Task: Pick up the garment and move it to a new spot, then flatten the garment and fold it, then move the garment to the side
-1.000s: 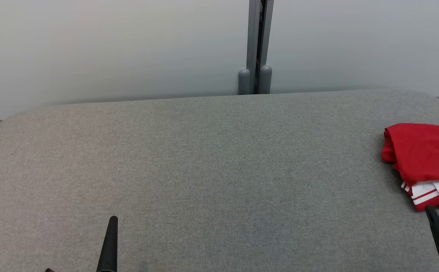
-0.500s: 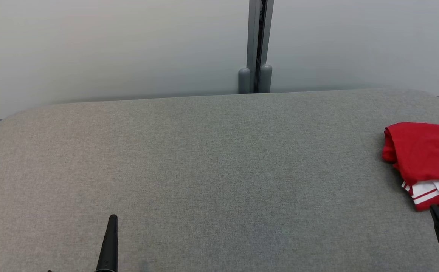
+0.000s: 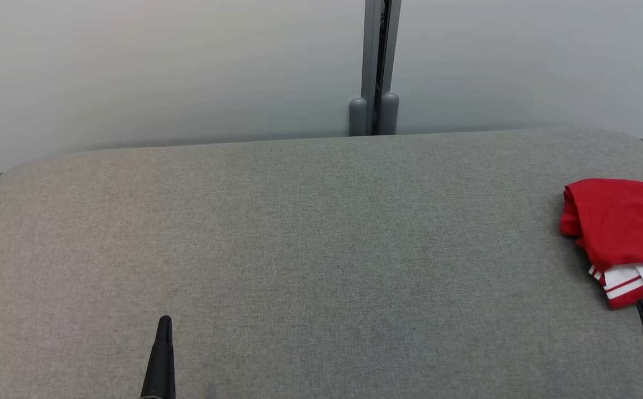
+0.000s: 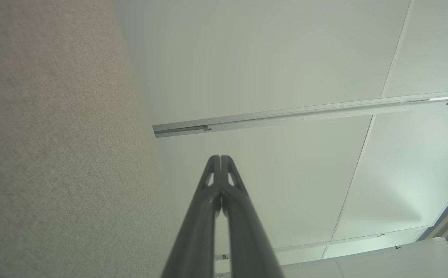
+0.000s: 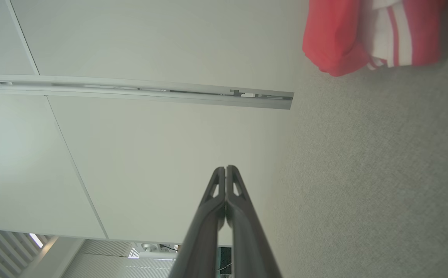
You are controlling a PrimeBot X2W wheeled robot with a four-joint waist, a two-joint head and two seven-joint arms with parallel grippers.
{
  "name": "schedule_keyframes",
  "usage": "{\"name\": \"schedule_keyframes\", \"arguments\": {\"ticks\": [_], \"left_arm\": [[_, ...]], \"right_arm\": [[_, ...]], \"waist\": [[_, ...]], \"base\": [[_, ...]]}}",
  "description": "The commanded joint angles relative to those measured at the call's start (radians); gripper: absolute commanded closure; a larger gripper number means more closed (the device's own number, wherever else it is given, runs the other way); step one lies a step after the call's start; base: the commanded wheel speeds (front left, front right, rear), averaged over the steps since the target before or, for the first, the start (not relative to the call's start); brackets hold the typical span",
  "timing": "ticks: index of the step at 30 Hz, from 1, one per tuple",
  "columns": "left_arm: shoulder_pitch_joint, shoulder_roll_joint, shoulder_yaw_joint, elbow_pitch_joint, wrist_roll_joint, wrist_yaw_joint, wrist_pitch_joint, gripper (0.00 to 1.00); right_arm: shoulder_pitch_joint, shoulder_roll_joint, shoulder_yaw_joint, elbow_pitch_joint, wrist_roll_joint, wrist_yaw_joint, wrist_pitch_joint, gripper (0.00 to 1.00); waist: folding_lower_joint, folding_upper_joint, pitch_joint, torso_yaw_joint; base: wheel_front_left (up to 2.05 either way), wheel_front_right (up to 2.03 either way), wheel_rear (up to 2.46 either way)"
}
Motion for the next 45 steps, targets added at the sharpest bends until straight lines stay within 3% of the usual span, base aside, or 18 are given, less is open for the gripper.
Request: {"name": "schedule_keyframes", "arguments": {"ticks": [1,45], "left_arm": [[0.005,0.002,0.006,-0.006,-0.012,-0.008,0.002,1.0],[0.004,-0.003,0.008,-0.008,-0.024,-0.012,0.003,1.0]], "right_arm": [[0.0,-0.003,-0.007,0.003,0.018,0.001,0.008,1.0],[-0.006,0.01,-0.026,0.005,0.019,0.001,0.03,1.0]], "waist": [[0.0,0.0,0.0,0.0],[0.0,0.0,0.001,0.0]], "base": [[0.0,0.0,0.0],[0.0,0.0,0.0]]}}
